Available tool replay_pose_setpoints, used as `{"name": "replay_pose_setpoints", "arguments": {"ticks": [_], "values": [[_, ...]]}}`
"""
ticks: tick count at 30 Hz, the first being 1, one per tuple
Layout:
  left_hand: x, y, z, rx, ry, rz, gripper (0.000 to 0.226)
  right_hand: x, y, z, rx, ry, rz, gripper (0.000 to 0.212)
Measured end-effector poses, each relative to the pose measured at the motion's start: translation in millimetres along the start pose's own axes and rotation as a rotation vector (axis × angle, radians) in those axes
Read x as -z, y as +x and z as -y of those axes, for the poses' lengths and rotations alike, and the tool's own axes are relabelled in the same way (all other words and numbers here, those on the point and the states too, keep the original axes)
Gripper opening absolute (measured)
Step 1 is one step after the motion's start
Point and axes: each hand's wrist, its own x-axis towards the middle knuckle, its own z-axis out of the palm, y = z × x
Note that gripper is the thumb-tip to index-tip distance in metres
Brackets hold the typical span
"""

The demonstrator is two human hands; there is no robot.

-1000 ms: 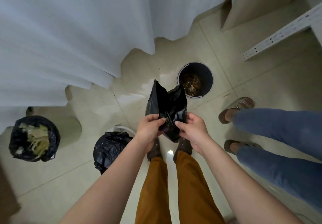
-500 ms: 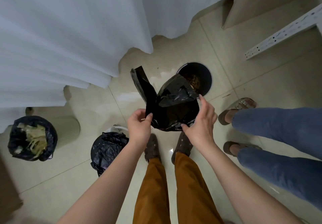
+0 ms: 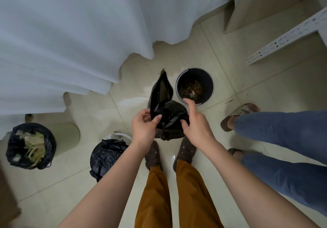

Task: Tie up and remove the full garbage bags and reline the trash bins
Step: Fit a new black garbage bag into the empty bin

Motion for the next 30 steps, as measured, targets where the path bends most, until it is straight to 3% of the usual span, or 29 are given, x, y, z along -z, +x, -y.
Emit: {"name": "replay_pose_setpoints", "arguments": {"ticks": [3, 6, 10, 13, 19, 23, 27, 30], "values": [[5, 3, 2, 0.023, -0.002, -0.058, 0.022, 3, -8, -13, -0.149, 0.121, -0.084, 0.067], [10, 5, 5, 0.014, 0.052, -0.088, 0.027, 4, -14, -26, -0.249, 0.190, -0.013, 0.066], [7, 3, 7, -0.006, 0.106, 0.002, 0.023, 4, -20, -26, -0.093, 0.225, 0.242, 0.075], [1, 1, 8, 0.023, 0.126, 0.080, 0.014, 0, -20, -17, 0.012, 0.304, 0.310, 0.074], [-8, 0, 4, 0.141, -0.015, 0.265, 0.019, -5, -11, -7, 0.039, 0.344, 0.209, 0.028], [-7, 5, 2, 0.107, -0.010, 0.144, 0.027, -3, -5, -13, -0.096, 0.402, 0.064, 0.022], [0, 14, 3, 0.027, 0.205, 0.028, 0.037, 5, -1, -31, -0.218, 0.448, -0.052, 0.023], [4, 19, 4, 0.001, 0.335, 0.012, 0.030, 9, 3, -46, -0.353, 0.451, -0.114, 0.026]]}}
